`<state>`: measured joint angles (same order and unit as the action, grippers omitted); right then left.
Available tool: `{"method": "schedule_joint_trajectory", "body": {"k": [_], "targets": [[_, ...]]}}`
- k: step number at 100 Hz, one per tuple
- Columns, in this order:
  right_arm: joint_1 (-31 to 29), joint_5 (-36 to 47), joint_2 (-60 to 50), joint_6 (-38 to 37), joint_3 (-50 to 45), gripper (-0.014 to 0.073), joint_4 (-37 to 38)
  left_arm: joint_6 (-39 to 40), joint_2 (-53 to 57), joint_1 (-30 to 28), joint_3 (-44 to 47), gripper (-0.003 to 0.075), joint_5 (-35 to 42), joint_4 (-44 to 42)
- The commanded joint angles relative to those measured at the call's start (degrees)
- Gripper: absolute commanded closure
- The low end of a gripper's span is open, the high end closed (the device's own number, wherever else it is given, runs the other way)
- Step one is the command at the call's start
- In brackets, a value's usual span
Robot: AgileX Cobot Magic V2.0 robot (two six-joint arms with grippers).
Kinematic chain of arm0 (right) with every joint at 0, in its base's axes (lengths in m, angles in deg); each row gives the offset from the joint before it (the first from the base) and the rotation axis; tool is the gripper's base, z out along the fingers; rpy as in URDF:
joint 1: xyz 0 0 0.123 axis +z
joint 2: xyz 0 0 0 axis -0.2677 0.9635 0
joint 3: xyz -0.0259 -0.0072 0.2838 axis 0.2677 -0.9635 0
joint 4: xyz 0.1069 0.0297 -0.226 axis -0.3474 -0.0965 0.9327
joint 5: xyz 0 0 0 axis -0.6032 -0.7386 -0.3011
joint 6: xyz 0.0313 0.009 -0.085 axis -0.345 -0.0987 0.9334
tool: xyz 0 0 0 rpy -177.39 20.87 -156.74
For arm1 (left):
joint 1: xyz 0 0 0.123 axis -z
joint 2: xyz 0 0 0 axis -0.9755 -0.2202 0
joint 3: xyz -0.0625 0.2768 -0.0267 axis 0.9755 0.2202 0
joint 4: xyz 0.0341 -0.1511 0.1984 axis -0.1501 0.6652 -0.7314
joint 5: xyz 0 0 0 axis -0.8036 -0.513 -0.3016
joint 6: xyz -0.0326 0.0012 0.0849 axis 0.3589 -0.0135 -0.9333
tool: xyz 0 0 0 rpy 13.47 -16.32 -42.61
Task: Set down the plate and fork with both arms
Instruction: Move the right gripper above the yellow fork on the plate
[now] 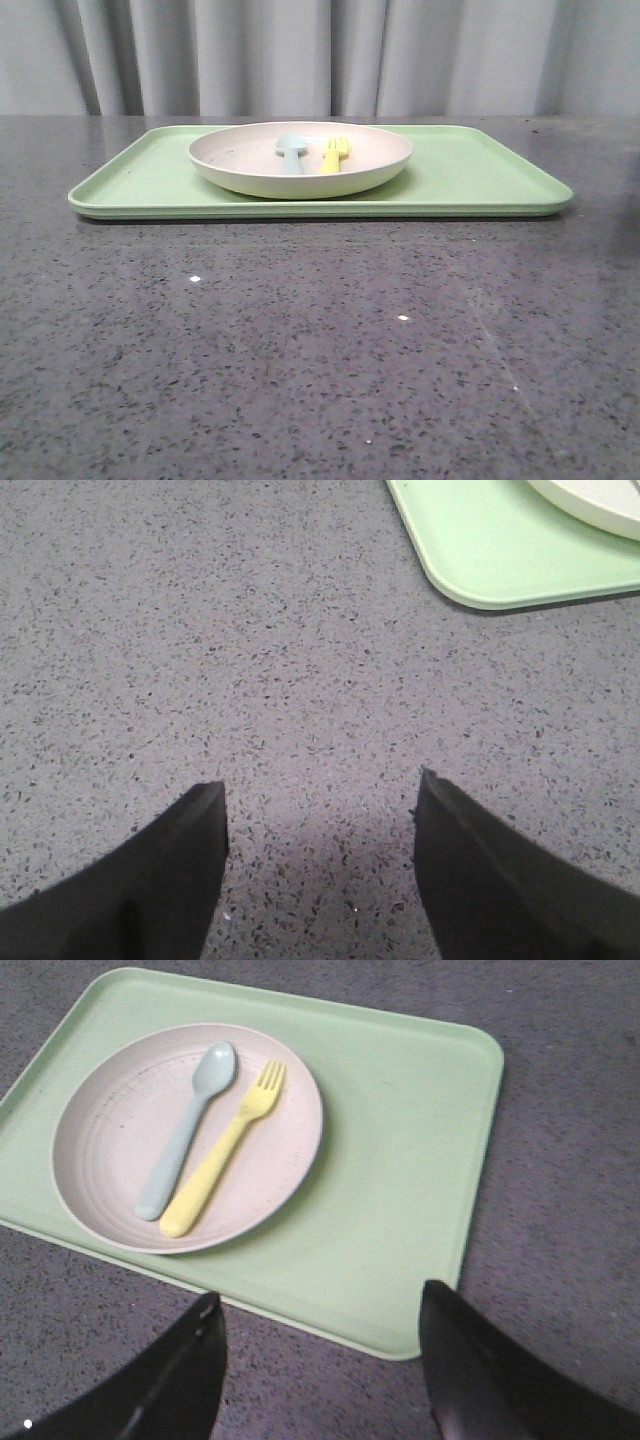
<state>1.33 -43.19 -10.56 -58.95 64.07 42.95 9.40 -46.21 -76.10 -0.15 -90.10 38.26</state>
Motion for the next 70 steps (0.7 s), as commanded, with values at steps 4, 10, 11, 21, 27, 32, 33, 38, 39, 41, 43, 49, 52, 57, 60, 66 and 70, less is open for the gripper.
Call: {"method": "schedule_joint_trajectory", "body": {"k": [4, 10, 11, 21, 27, 32, 33, 38, 39, 41, 43, 49, 52, 57, 60, 66, 70], "targets": [[2.91, 4.65, 6.21, -1.85, 6.13, 0.0155, -0.69, 0.48, -0.14, -0.16, -1.47, 0.0311, 3.48, 0.98], [4.45, 4.63, 9.59, -3.4, 8.6, 0.0155, -0.13, 0.48, -0.14, -0.16, -1.47, 0.0311, 3.48, 0.98], [4.62, 4.63, 10.43, -3.58, 8.88, 0.0155, 0.01, 0.48, -0.14, -0.16, -1.47, 0.0311, 3.48, 0.98], [7.33, 4.51, 15.87, -8.78, 12.75, 0.0155, 4.15, 0.48, -0.14, -0.16, -1.47, 0.0311, 3.48, 0.98], [9.07, 3.97, 19.2, -12.9, 15.4, 0.0155, 7.71, 0.48, -0.14, -0.16, -1.47, 0.0311, 3.48, 0.98], [10.44, 3.07, 21.68, -16.81, 17.59, 0.0155, 11.21, 0.48, -0.14, -0.16, -1.47, 0.0311, 3.48, 0.98], [10.85, 2.93, 22.04, -17.85, 17.91, 0.0155, 12.23, 0.48, -0.14, -0.16, -1.47, 0.0311, 3.48, 0.98], [12.23, 2.05, 24.5, -21.48, 20.16, 0.0155, 15.65, 0.48, -0.14, -0.16, -1.47, 0.0311, 3.48, 0.98], [12.41, 1.91, 25.16, -21.96, 20.76, 0.0155, 16.12, 0.48, -0.14, -0.16, -1.47, 0.0311, 3.48, 0.98], [12.97, 1.79, 26.13, -23.4, 21.63, 0.0155, 17.41, 0.48, -0.14, -0.16, -1.47, 0.0311, 3.48, 0.98], [13.53, 1.63, 26.76, -24.77, 22.54, 0.0155, 18.59, 0.48, -0.14, -0.16, -1.47, 0.0311, 3.48, 0.98], [14.91, 0.99, 29.53, -27.99, 24.99, 0.0155, 21.79, 0.48, -0.14, -0.16, -1.47, 0.0311, 3.48, 0.98], [15.76, 0.63, 30.69, -29.71, 26.22, 0.0155, 22.99, 0.48, -0.14, -0.16, -1.47, 0.0311, 3.48, 0.98], [16.84, -0.24, 32.69, -31.65, 28.76, 0.0155, 24.82, 0.48, -0.14, -0.16, -1.47, 0.0311, 3.48, 0.98], [17.38, -0.56, 34.12, -32.48, 29.9, 0.0155, 26.0, 0.48, -0.14, -0.16, -1.47, 0.0311, 3.48, 0.98], [18.42, -1.17, 36.29, -33.85, 31.88, 0.0155, 27.51, 0.48, -0.14, -0.16, -1.47, 0.0311, 3.48, 0.98], [18.77, -1.95, 37.75, -34.36, 33.31, 0.0155, 28.0, 0.48, -0.14, -0.16, -1.47, 0.0311, 3.59, 0.98]]}}
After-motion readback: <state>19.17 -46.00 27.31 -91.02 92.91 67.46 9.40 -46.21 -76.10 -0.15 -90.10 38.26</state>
